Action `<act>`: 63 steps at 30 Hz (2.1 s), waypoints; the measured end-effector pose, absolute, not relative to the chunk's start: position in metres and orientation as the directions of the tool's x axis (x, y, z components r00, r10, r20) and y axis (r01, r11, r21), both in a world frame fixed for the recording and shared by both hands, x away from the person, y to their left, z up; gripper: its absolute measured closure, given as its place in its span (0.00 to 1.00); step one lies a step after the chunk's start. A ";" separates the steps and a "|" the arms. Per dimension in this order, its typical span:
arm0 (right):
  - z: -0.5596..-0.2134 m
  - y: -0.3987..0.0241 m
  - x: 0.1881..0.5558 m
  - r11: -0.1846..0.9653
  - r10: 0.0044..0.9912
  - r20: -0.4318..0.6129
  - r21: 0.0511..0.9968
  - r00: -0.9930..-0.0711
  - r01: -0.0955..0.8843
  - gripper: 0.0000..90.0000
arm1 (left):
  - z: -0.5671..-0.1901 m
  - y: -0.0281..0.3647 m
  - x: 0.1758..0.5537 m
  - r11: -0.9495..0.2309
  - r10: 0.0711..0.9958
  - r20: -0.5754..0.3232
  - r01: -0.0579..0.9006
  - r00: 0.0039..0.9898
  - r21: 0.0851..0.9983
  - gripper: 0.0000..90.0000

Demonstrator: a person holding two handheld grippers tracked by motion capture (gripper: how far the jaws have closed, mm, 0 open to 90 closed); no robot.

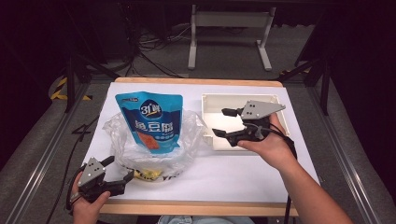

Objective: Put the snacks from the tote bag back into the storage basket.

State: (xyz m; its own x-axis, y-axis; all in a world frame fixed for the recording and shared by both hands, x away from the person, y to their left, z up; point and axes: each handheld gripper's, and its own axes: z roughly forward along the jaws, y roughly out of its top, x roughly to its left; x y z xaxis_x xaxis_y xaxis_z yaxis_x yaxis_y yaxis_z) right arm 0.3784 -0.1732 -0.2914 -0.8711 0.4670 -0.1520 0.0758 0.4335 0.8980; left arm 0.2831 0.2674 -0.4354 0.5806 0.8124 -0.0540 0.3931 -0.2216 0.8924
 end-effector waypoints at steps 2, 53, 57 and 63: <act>-0.291 -0.168 0.382 0.443 0.470 -0.151 0.893 -0.870 0.085 0.30 | -0.435 0.267 0.283 -0.223 0.813 -0.052 0.392 0.580 0.893 0.12; -0.337 -0.050 0.439 0.506 0.301 -0.138 0.862 -0.944 0.036 0.30 | -0.435 0.264 0.281 -0.252 0.801 -0.031 0.383 0.598 0.889 0.13; -0.343 -0.044 0.440 0.488 0.294 -0.131 0.872 -0.947 0.031 0.30 | -0.435 0.264 0.281 -0.248 0.800 -0.037 0.385 0.599 0.889 0.13; -0.352 -0.039 0.441 0.482 0.290 -0.127 0.875 -0.949 0.030 0.29 | -0.435 0.265 0.282 -0.245 0.800 -0.040 0.387 0.598 0.889 0.13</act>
